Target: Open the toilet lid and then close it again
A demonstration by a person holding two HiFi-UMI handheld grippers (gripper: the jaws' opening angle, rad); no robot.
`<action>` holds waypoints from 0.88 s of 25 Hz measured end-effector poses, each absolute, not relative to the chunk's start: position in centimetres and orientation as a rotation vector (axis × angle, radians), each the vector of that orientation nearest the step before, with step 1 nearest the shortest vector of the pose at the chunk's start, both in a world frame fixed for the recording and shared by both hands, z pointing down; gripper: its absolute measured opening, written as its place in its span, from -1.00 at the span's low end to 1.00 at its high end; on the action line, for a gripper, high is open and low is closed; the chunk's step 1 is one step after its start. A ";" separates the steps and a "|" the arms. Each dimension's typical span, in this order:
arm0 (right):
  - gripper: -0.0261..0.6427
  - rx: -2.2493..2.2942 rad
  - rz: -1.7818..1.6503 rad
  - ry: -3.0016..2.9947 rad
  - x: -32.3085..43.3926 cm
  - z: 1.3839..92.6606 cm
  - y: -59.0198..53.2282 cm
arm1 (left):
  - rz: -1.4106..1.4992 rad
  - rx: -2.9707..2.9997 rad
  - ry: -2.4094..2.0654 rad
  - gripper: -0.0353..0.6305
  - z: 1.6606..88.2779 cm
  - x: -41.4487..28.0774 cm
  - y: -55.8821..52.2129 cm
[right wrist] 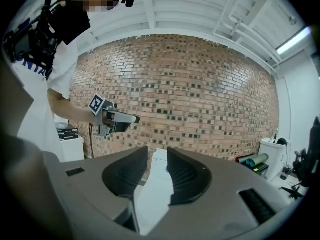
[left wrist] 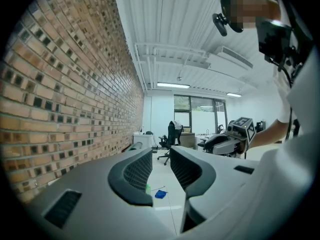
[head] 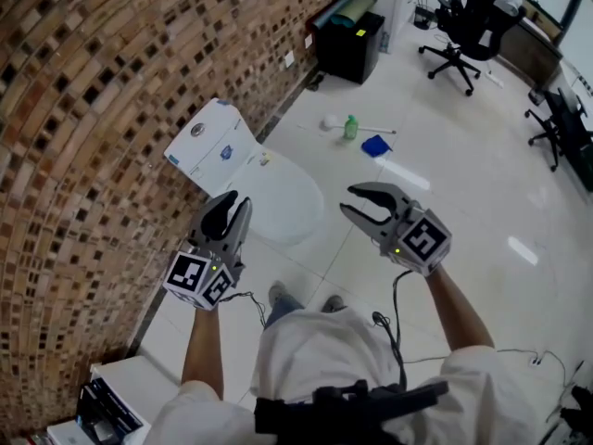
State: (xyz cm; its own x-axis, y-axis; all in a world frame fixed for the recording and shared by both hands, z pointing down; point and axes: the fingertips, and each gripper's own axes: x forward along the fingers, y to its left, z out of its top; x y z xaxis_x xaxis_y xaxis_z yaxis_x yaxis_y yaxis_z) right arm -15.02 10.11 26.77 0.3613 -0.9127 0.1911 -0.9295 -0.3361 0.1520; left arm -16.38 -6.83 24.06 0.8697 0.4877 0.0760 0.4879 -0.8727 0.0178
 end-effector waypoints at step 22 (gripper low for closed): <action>-0.54 1.750 0.228 -2.097 6.1 31.9 3.9 | -0.099 -3.208 -0.206 -0.57 29.4 -0.2 -9.1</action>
